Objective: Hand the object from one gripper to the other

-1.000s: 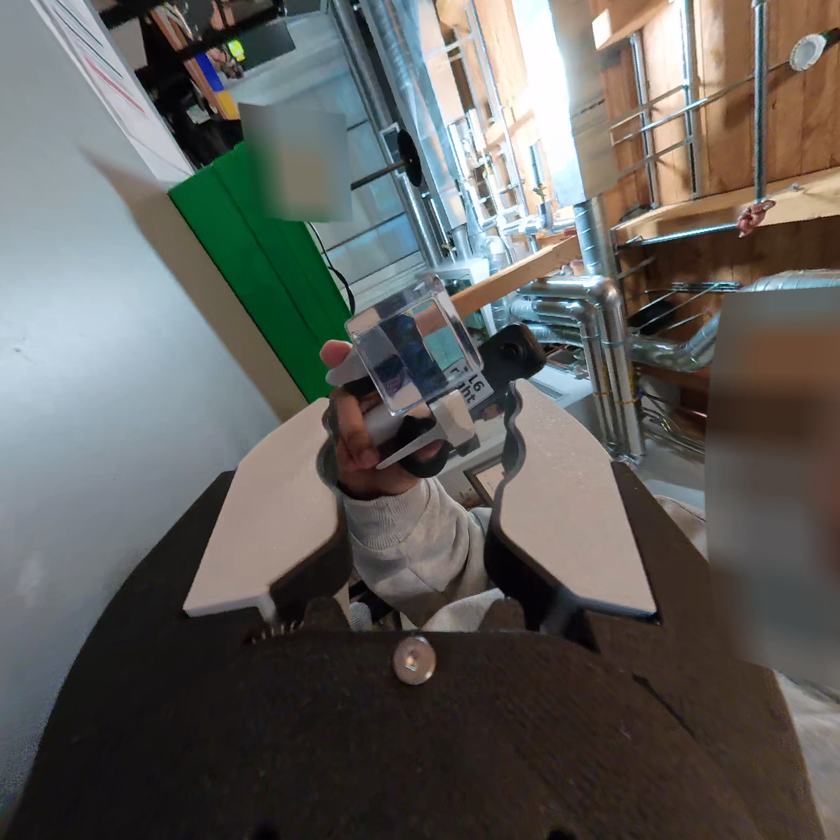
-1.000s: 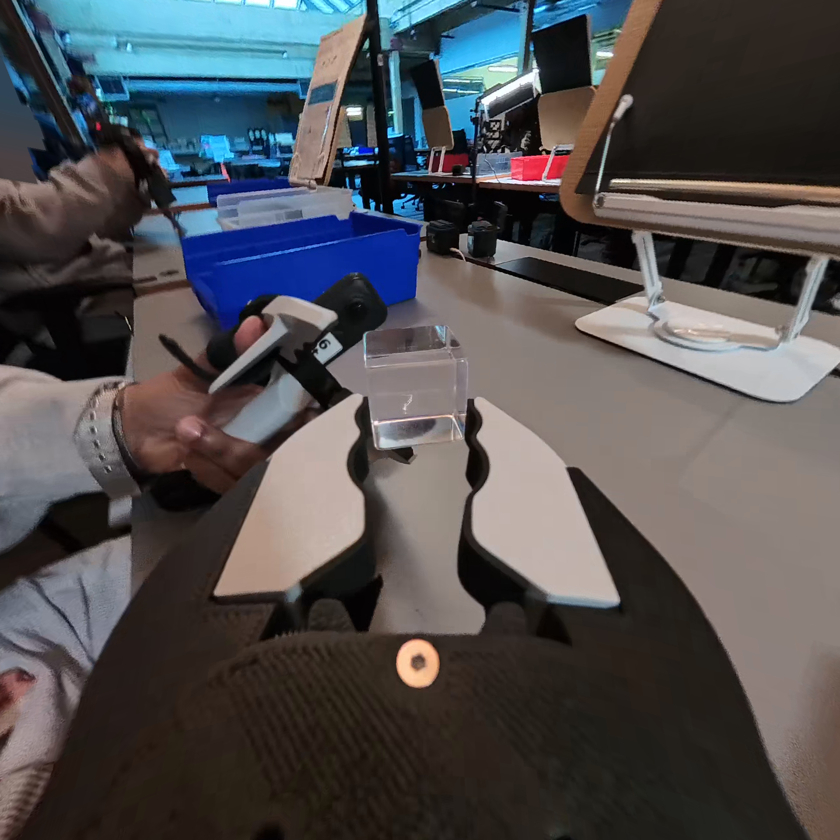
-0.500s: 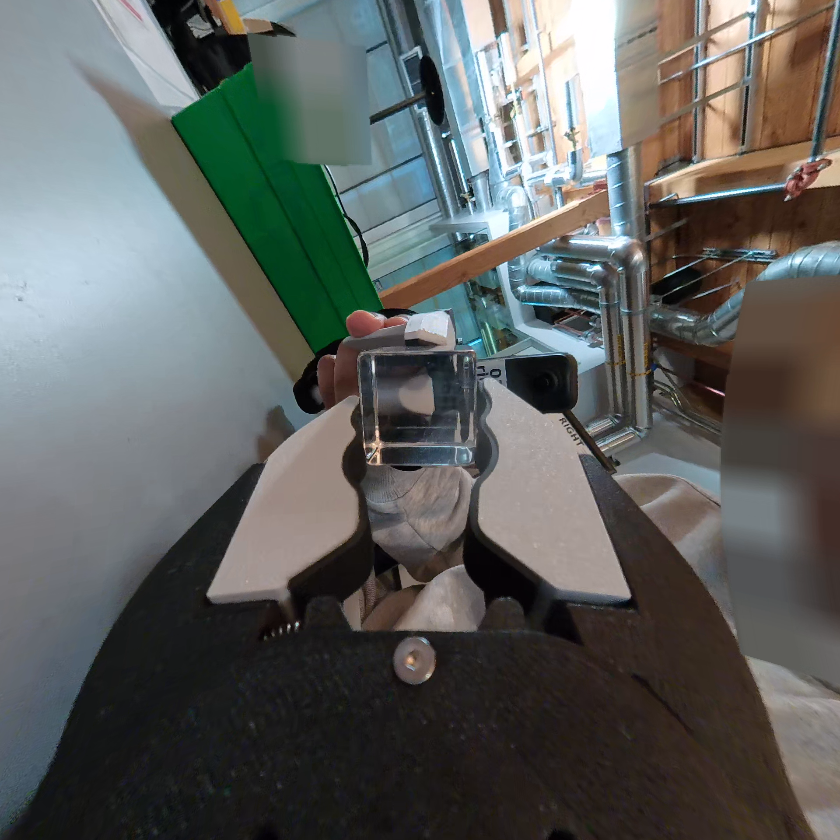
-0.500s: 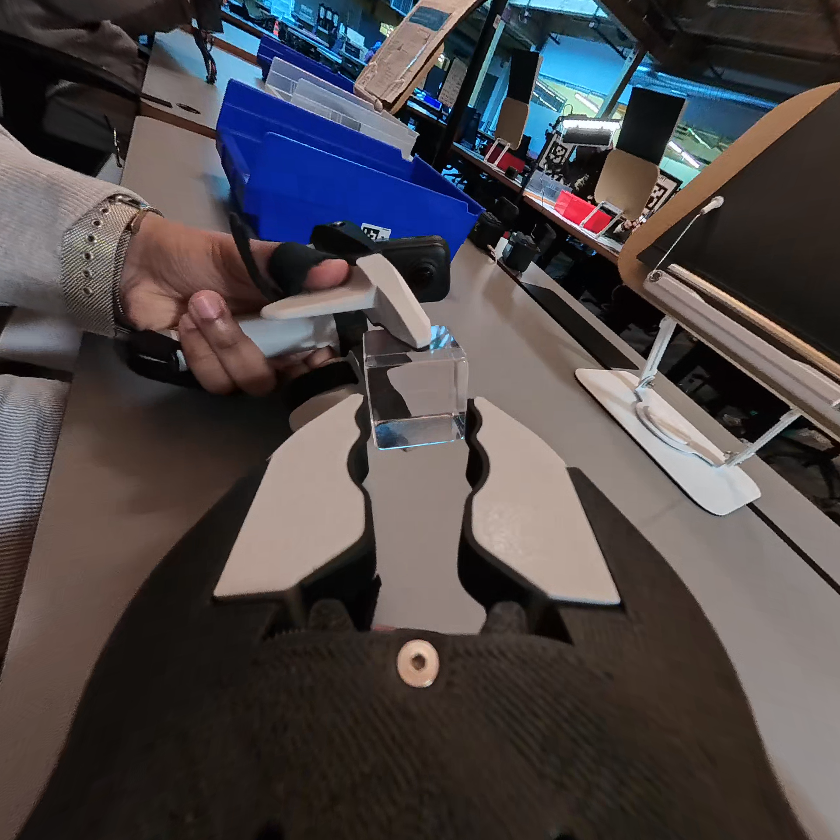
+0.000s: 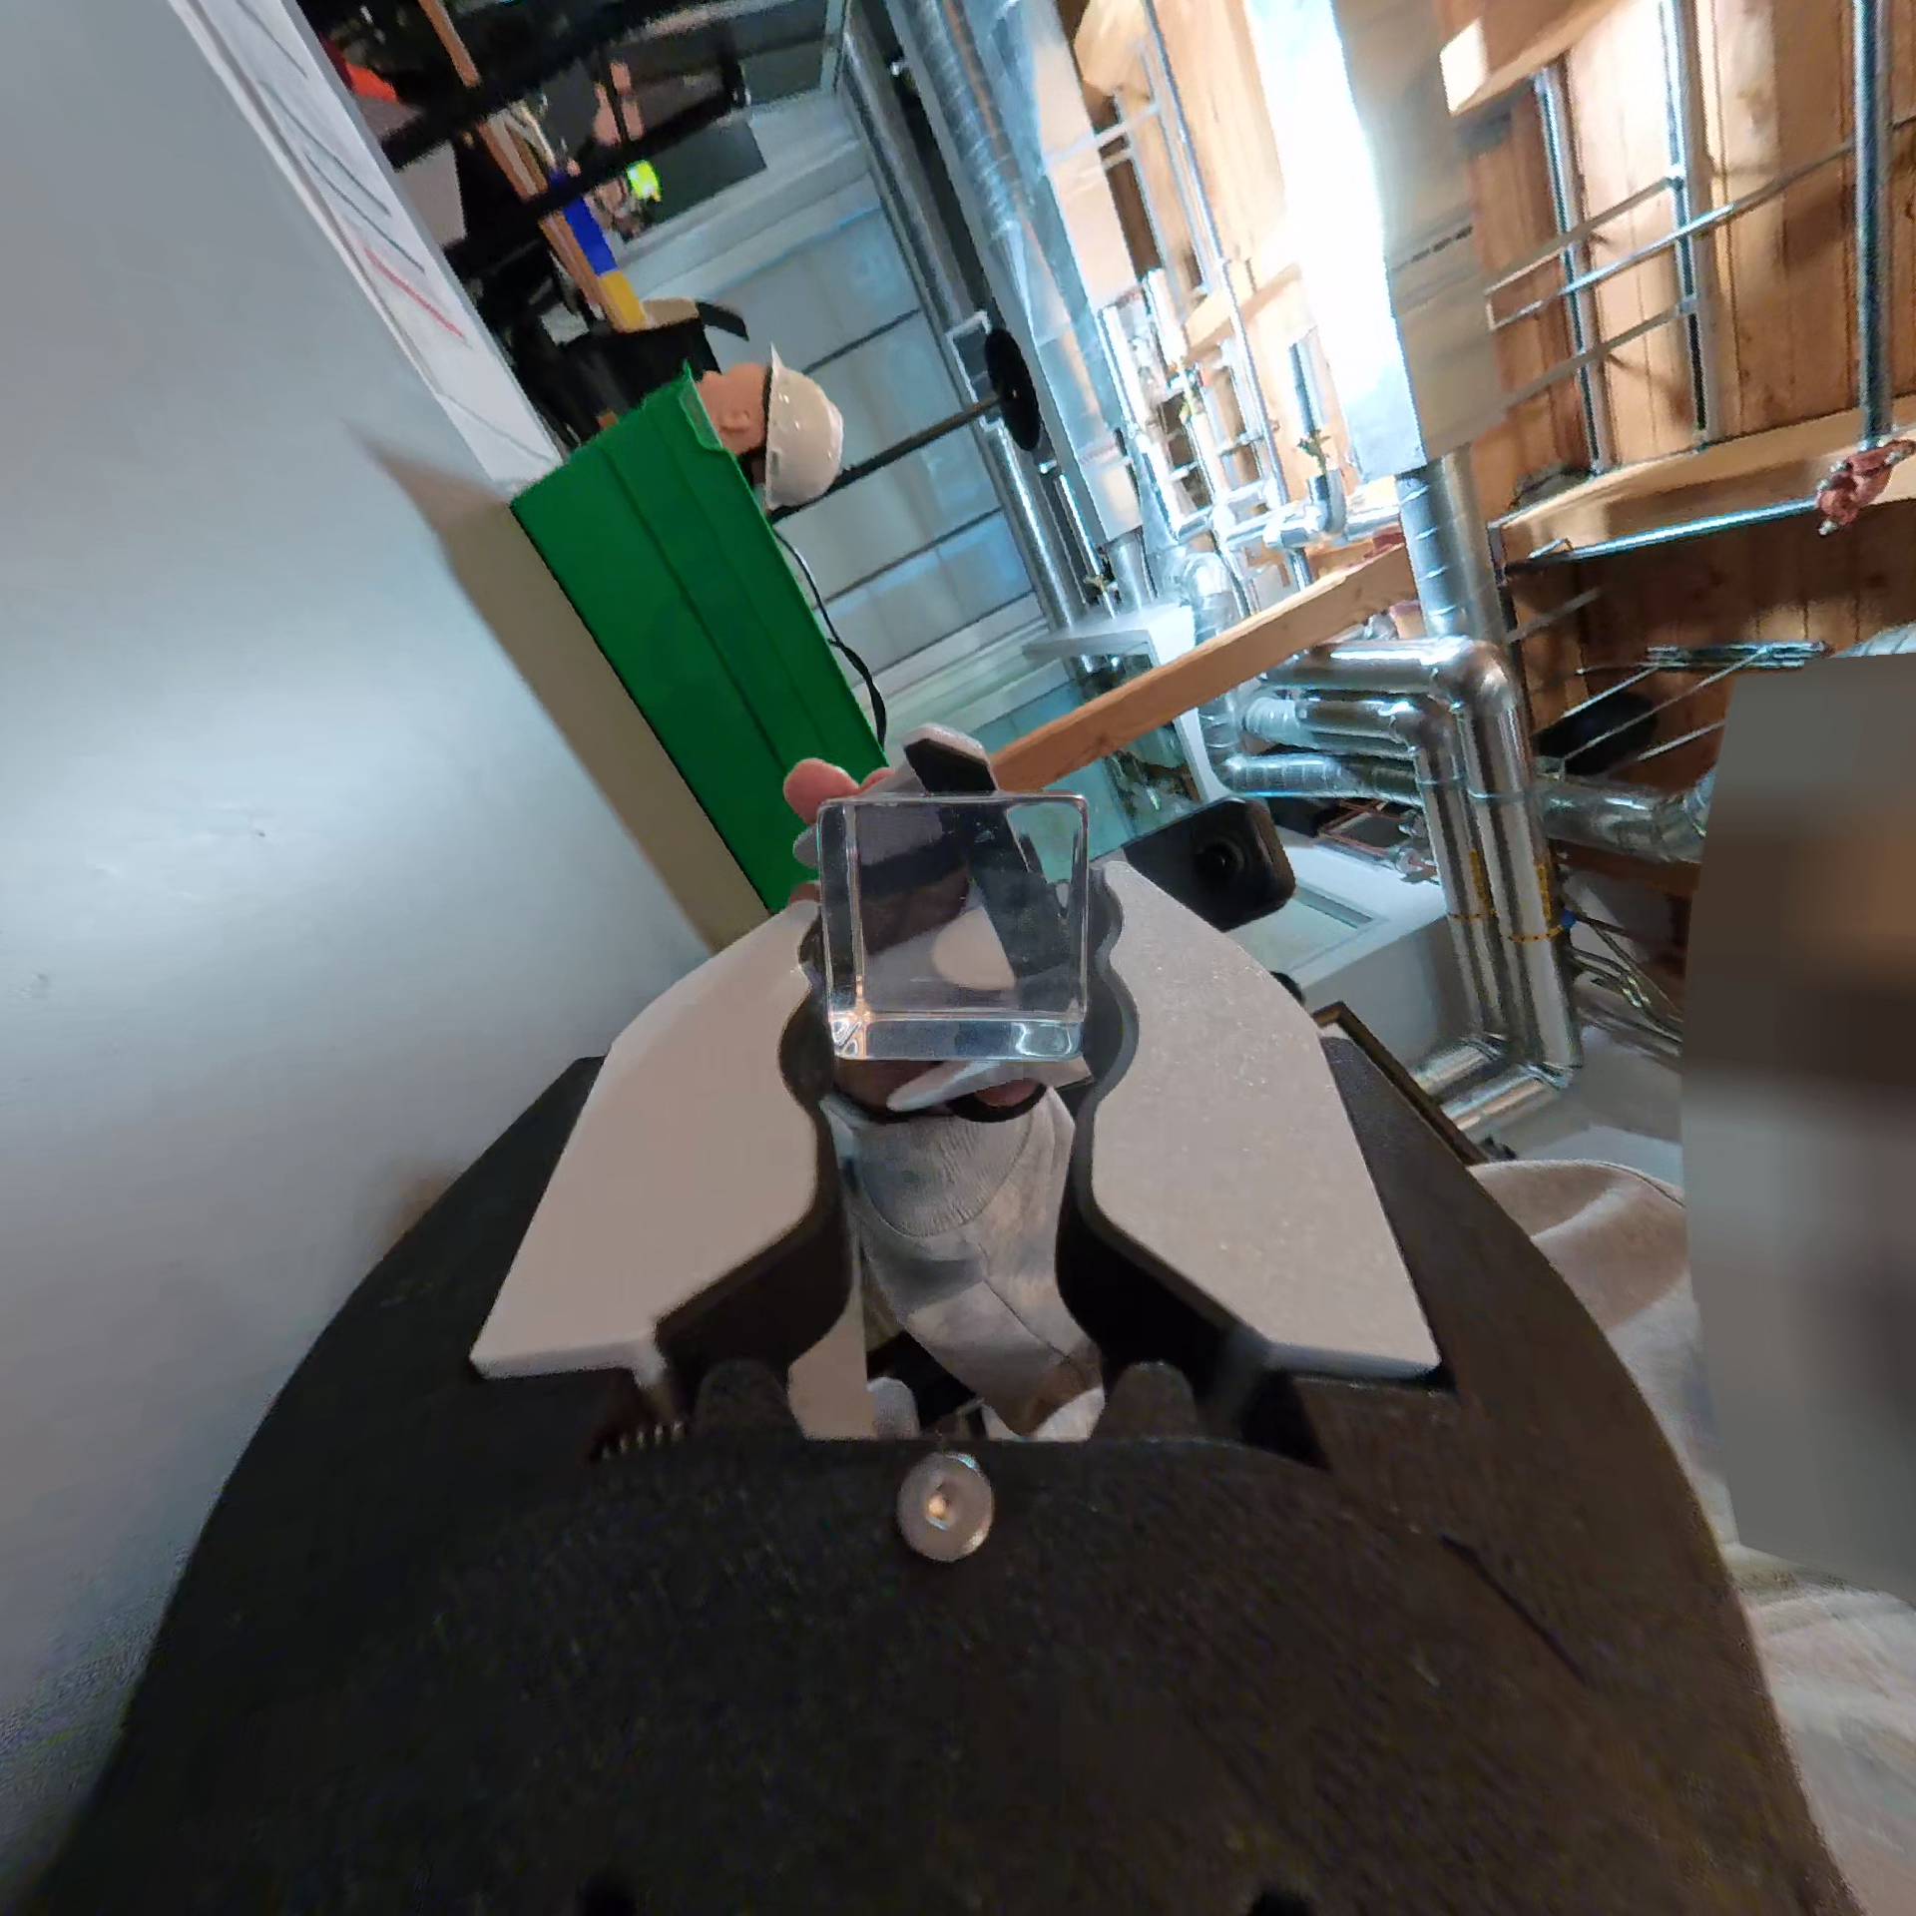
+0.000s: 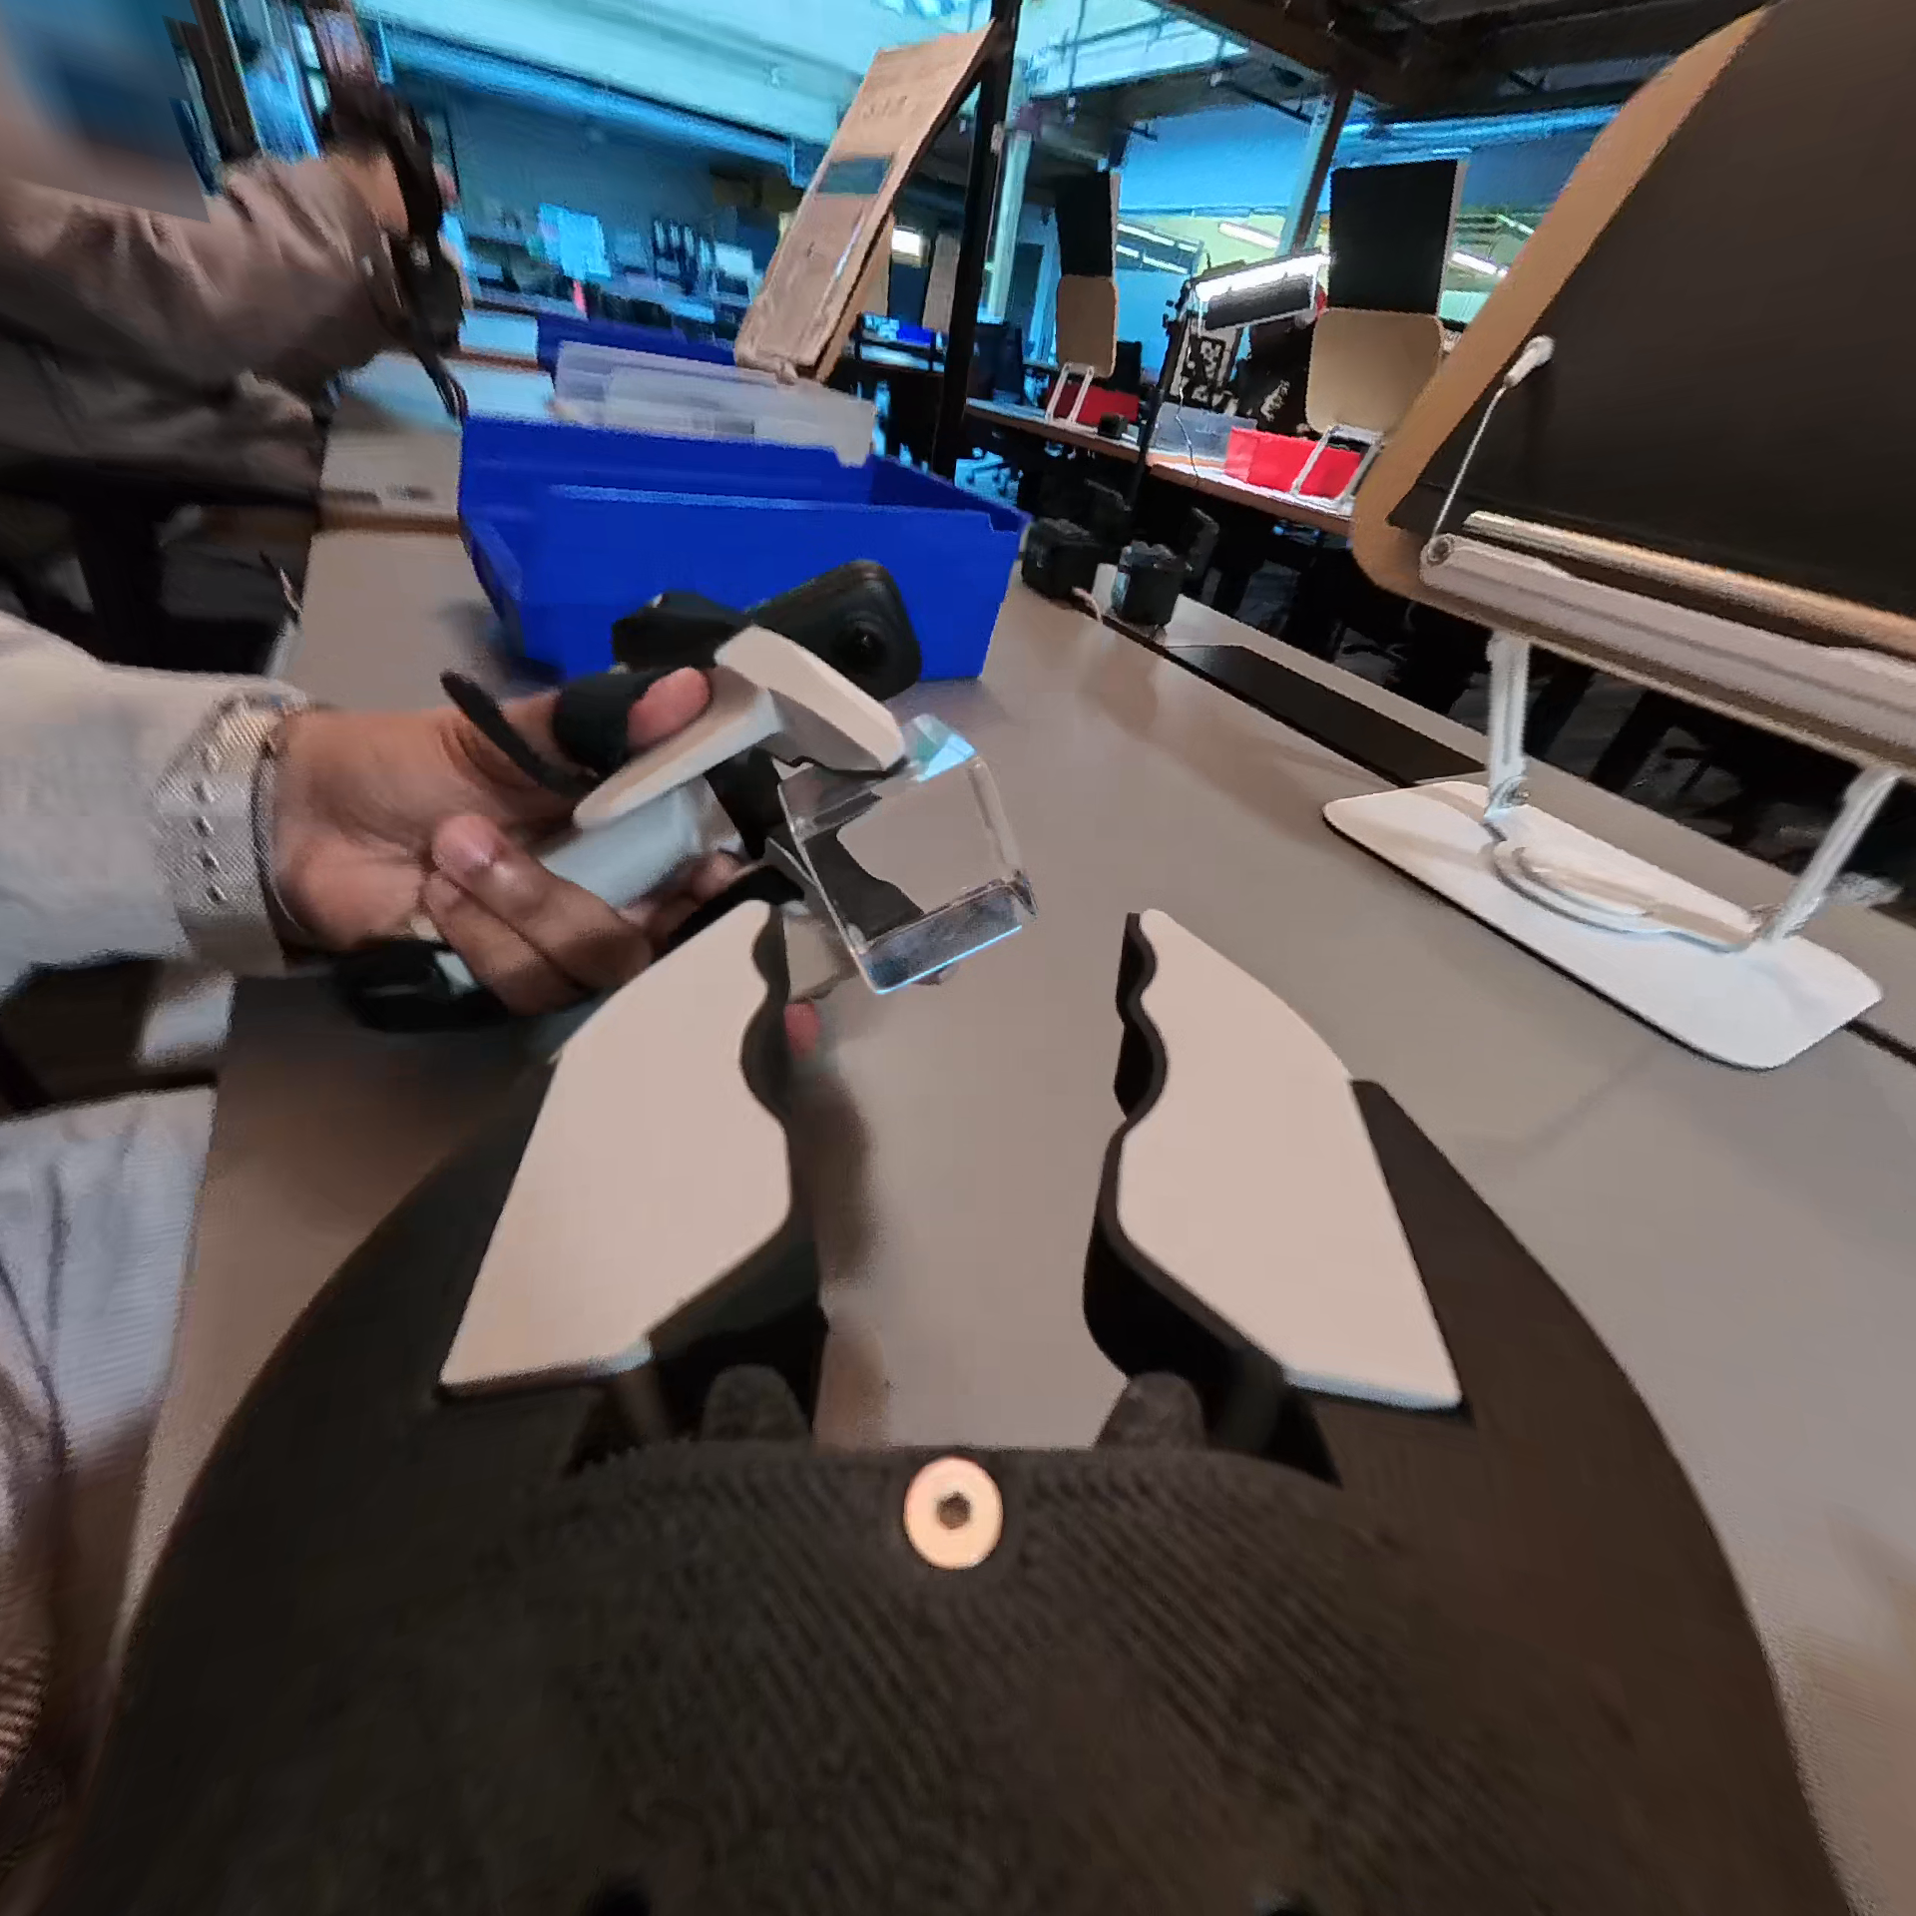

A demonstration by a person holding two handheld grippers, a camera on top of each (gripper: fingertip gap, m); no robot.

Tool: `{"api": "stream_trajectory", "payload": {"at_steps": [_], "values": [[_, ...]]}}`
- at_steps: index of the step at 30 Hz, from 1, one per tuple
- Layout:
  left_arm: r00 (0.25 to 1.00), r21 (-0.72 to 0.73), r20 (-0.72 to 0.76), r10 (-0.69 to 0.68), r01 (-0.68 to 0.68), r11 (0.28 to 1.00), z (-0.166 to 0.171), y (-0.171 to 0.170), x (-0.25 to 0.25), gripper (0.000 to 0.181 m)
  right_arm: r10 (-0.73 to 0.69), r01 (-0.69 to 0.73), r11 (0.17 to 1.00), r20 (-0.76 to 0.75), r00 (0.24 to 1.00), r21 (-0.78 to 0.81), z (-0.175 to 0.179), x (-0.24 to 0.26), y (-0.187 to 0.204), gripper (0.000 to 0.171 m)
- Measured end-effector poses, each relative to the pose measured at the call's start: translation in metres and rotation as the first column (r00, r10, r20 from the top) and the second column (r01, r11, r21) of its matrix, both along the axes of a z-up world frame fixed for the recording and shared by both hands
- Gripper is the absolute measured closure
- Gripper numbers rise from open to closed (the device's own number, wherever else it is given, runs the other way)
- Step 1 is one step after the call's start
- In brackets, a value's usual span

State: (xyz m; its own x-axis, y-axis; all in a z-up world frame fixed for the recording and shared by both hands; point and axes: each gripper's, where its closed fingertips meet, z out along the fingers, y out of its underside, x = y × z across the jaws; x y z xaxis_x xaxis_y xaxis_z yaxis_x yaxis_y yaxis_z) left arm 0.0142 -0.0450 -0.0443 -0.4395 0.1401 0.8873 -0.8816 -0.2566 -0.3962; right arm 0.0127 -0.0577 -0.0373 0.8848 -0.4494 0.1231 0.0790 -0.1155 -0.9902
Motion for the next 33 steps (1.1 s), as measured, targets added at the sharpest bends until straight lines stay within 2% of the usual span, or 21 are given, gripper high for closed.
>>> {"api": "stream_trajectory", "payload": {"at_steps": [1, 4, 6, 15, 20, 23, 33], "values": [[1.000, 0.003, 0.019, 0.019, -0.019, 1.000, 0.001, 0.002, 0.001, 0.135, 0.011, -0.009, 0.999, -0.045, 0.999, 0.047, 0.003, 0.001, -0.001, 0.107], [0.994, 0.006, 0.090, 0.060, -0.061, 0.998, 0.008, 0.005, 0.003, 0.134, 0.088, -0.048, 0.980, -0.205, 0.975, 0.195, 0.010, 0.000, -0.001, 0.102], [0.986, 0.009, 0.143, 0.086, -0.088, 0.996, 0.013, 0.006, 0.003, 0.134, 0.166, -0.091, 0.961, -0.284, 0.944, 0.260, 0.013, -0.004, 0.001, 0.105], [0.933, 0.058, 0.334, 0.132, -0.160, 0.985, 0.022, 0.001, -0.004, 0.134, 0.292, -0.099, 0.903, -0.430, 0.854, 0.418, 0.016, -0.009, 0.011, 0.104], [0.905, 0.118, 0.411, 0.110, -0.172, 0.978, 0.019, -0.007, -0.010, 0.135, 0.265, -0.089, 0.921, -0.440, 0.858, 0.380, 0.009, -0.009, 0.017, 0.108], [0.894, 0.130, 0.439, 0.088, -0.160, 0.978, 0.019, -0.012, -0.015, 0.135, 0.259, -0.091, 0.925, -0.437, 0.861, 0.370, 0.008, -0.009, 0.017, 0.117], [0.890, 0.112, 0.442, 0.115, -0.181, 0.977, 0.022, -0.012, -0.014, 0.135, 0.198, -0.084, 0.946, -0.351, 0.915, 0.313, 0.011, -0.011, 0.015, 0.126]]}}
